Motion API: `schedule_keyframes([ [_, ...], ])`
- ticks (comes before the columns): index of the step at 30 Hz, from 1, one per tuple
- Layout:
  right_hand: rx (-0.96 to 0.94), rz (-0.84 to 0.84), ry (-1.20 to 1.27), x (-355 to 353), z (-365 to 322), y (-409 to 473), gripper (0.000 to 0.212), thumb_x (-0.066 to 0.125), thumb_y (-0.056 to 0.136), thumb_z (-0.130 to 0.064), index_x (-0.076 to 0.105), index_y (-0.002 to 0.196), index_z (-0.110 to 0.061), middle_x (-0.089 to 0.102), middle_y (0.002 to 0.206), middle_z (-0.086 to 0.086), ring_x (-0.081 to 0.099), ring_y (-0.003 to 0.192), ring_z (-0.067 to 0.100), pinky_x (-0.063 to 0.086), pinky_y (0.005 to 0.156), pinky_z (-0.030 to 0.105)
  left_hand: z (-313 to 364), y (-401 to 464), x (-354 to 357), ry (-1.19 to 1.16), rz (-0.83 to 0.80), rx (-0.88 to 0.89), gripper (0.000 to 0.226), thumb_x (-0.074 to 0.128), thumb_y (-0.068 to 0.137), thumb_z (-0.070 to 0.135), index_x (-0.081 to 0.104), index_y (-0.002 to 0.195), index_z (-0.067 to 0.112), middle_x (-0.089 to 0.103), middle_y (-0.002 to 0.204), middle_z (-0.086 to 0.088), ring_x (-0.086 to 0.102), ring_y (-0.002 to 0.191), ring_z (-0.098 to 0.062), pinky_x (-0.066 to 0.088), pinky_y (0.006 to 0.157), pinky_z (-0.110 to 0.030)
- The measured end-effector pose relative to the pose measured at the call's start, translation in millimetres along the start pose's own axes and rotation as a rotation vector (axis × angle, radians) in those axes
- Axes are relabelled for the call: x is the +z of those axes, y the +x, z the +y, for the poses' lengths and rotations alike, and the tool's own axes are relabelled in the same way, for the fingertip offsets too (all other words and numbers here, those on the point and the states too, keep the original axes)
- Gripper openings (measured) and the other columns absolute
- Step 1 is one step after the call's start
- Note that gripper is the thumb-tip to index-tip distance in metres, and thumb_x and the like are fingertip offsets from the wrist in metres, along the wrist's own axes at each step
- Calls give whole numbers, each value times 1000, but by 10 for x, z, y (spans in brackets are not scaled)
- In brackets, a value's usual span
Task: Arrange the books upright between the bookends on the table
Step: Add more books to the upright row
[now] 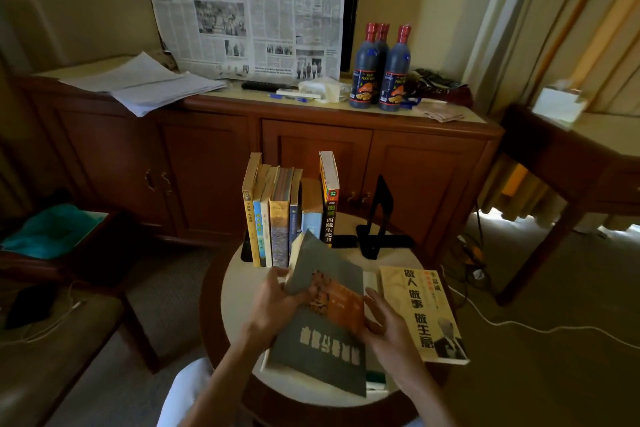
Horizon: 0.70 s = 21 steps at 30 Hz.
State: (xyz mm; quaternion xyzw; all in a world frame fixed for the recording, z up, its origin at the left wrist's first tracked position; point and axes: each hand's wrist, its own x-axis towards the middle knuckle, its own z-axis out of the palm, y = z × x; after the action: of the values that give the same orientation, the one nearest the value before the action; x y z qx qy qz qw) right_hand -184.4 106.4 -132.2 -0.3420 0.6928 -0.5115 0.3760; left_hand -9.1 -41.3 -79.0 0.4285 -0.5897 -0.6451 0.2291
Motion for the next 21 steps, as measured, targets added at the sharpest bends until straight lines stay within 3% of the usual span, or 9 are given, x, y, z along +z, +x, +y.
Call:
schedule_keyframes([
  [2, -27, 37, -75, -8, -11, -61, 78, 72, 85, -20, 31, 147, -43, 36, 155, -3, 52, 128, 15, 46, 106, 47, 141, -61, -13, 28, -40, 64, 52, 80, 80, 14, 44, 118, 15, 69, 107, -12, 75, 81, -25, 62, 65, -40],
  [4, -158, 67, -422, -69, -11, -149, 91, 66, 90, -13, 10, 150, -52, 17, 163, -4, 52, 129, 16, 51, 101, 38, 295, -116, -55, 54, -75, 97, 51, 80, 80, 13, 46, 119, 15, 69, 107, -11, 75, 81, -23, 60, 61, -33],
  [7, -559, 97, -1028, -137, -45, -281, 100, 62, 93, -23, -17, 154, -34, -22, 163, 2, 5, 152, 31, 39, 113, 43, 538, -183, -144, -58, -111, -5, 48, 80, 79, 11, 52, 118, 5, 72, 102, -19, 75, 79, -29, 60, 60, -35],
  [10, -790, 227, -1011, -142, -247, -392, 86, 45, 92, -66, 20, 155, -14, 4, 164, 16, 1, 152, 33, 15, 121, 52, 742, -130, -176, 5, -243, -153, 35, 73, 86, 20, 61, 112, 0, 76, 85, -14, 74, 72, -25, 59, 61, -30],
  [13, -1013, 206, -973, -134, -343, -442, 84, 61, 88, -60, 31, 152, -15, 25, 162, 9, 25, 148, 27, 39, 111, 52, 822, 40, -153, 186, -277, -231, 42, 74, 84, 31, 64, 113, 3, 74, 84, -11, 71, 70, -23, 58, 70, -31],
  [15, -1089, 232, -936, -175, -335, -430, 90, 72, 83, -50, 27, 154, -19, 34, 158, 4, 35, 144, 22, 47, 105, 46, 837, 112, -128, 114, -299, -216, 51, 74, 84, 37, 63, 120, 2, 74, 92, -13, 71, 76, -25, 56, 74, -34],
  [18, -934, 286, -628, -175, -348, -349, 81, 76, 82, -46, 41, 146, -10, 53, 144, 2, 53, 130, 8, 54, 94, 26, 723, 174, -100, -263, -375, -163, 36, 53, 101, 33, 63, 115, 2, 72, 95, -17, 72, 79, -28, 59, 70, -37],
  [20, -728, 435, -448, -127, -421, -267, 63, 73, 81, -42, 58, 126, 0, 67, 118, -1, 61, 103, -13, 52, 74, 5, 575, 273, 9, -100, -380, -125, 42, 41, 105, 38, 58, 121, 3, 68, 112, -18, 71, 95, -34, 59, 81, -44],
  [21, -634, 497, -369, -112, -469, -207, 55, 72, 80, -40, 65, 111, 5, 71, 101, 1, 65, 85, -11, 50, 64, 1, 496, 300, 100, 104, -340, -108, 47, 39, 105, 44, 57, 125, 6, 66, 118, -16, 68, 98, -32, 58, 86, -43],
])
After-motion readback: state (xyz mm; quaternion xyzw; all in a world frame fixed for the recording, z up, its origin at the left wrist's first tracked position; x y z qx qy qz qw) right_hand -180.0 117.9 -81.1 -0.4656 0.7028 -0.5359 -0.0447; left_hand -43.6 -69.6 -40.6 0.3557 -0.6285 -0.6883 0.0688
